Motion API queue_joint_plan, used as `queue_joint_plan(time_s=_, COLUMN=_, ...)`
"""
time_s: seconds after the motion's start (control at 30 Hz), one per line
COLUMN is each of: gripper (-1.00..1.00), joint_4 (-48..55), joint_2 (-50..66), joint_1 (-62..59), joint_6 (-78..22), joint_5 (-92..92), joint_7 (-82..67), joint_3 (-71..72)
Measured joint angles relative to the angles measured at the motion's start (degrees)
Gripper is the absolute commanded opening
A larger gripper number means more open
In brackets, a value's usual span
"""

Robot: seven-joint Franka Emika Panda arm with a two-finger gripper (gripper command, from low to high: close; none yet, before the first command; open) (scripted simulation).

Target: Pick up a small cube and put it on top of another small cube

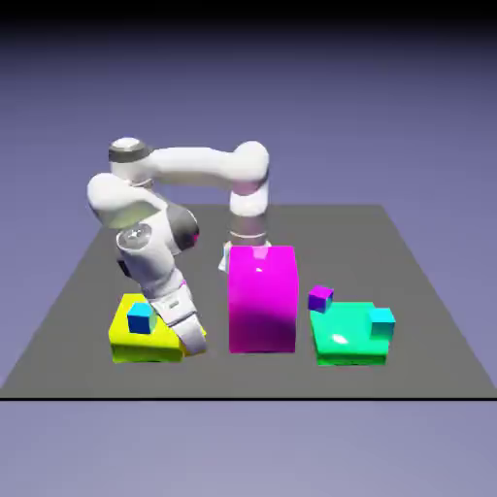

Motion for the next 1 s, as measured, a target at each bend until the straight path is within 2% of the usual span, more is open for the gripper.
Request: queue_joint_plan(time_s=1.0, gripper=-1.00, joint_4=8.96, joint_2=4.15, joint_1=7.18, joint_6=-43.47, joint_5=-9.67, joint_7=-73.43, joint_3=20.98)
